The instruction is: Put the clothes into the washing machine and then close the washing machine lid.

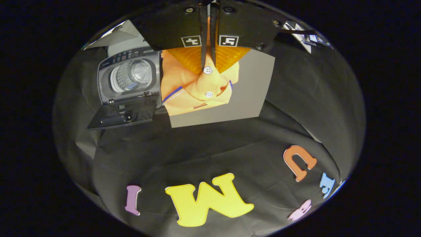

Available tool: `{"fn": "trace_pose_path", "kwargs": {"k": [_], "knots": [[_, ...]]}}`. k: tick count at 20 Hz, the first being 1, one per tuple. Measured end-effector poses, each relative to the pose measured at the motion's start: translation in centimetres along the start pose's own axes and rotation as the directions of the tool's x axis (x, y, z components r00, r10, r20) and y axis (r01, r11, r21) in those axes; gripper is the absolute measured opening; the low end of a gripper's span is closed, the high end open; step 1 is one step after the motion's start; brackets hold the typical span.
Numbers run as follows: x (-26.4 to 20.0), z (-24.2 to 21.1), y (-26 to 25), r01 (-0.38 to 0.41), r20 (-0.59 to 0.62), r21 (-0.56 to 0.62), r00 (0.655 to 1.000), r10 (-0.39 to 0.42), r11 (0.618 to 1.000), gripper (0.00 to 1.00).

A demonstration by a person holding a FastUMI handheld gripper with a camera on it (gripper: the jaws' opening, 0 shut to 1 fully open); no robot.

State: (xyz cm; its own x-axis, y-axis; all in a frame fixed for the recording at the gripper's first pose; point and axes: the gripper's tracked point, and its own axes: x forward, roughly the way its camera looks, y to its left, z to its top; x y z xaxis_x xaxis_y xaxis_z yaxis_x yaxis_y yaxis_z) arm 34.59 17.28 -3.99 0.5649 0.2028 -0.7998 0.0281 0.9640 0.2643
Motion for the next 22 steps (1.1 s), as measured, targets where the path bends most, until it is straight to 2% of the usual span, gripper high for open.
{"fn": "trace_pose_path", "kwargs": {"k": [5, 10, 14, 22], "knots": [[-4.0, -0.4, -3.6, 0.038, 0.052, 0.076, 0.998, -0.042, 0.996, 0.07], [-8.1, -2.0, -9.0, 0.128, 0.091, 0.143, 0.986, -0.142, 0.981, 0.06], [-10.9, -2.9, -12.2, 0.164, 0.113, 0.191, 0.976, -0.188, 0.968, 0.06], [-10.8, -1.9, -18.6, 0.177, 0.104, 0.209, 0.974, -0.202, 0.962, 0.06]]}}
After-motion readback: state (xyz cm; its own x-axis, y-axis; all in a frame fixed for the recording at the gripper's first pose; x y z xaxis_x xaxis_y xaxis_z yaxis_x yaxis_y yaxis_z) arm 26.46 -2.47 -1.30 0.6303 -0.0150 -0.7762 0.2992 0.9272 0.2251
